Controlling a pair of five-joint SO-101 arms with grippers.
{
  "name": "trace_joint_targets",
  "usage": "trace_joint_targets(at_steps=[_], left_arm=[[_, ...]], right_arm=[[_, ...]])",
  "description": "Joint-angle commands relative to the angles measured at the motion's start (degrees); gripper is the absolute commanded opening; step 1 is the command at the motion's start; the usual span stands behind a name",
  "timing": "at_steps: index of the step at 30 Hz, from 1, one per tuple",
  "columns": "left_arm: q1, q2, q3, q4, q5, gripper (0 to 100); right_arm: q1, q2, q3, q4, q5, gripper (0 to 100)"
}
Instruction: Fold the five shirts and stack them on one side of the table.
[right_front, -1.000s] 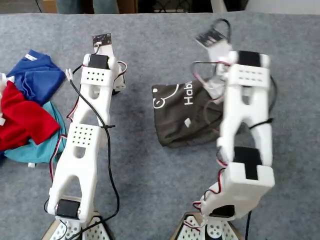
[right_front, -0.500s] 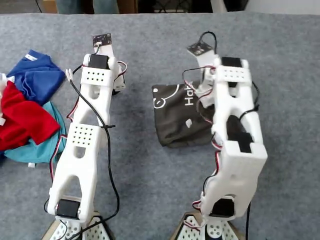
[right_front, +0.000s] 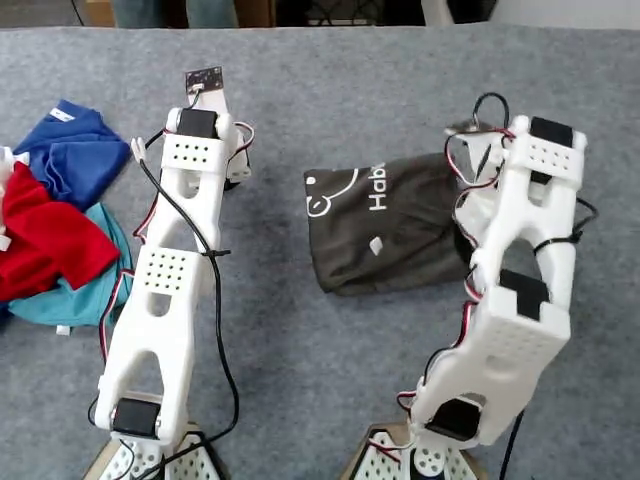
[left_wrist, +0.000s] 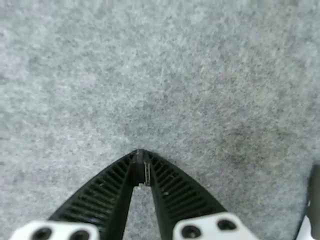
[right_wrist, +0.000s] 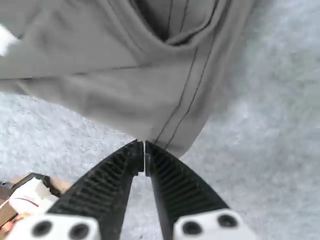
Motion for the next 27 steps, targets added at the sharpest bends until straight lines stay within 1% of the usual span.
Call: trace_joint_targets(at_steps=[1,6,9,12,14,19,24,27], left_arm=[[-0.8,-0.4,-2.4,-1.0,-0.2,3],[-1.1,-0.4,-2.4,-1.0,-0.2,3],[-1.1,-0.4,-2.4,-1.0,-0.2,3],[-1.2,-0.4,-2.4,-1.0,-0.2,3],[-1.2,-0.4,-2.4,-1.0,-0.2,3],[-1.3,-0.4,-2.3,-1.5,-0.2,3],[-2.2,-0.4,-2.4,-1.8,-0.2,3],[-2.3,-0.4,-2.4,-1.8,-0.2,3]], right_arm=[[-5.0,-5.1,-1.7,-5.5,-1.8,1.5],[-14.1,-3.8,-2.6,-19.9,-8.1,1.5],[-16.9,-1.0,-3.0,-24.0,-9.4,1.5],[-17.7,2.4,-2.9,-24.3,-9.3,1.5],[-17.4,4.6,-2.5,-23.1,-9.3,1.5],[-15.7,7.4,-3.0,-15.6,-9.0,1.5],[-11.7,7.3,-4.3,-7.3,-8.7,1.5],[-8.4,7.4,-5.2,-1.2,-4.6,1.4]])
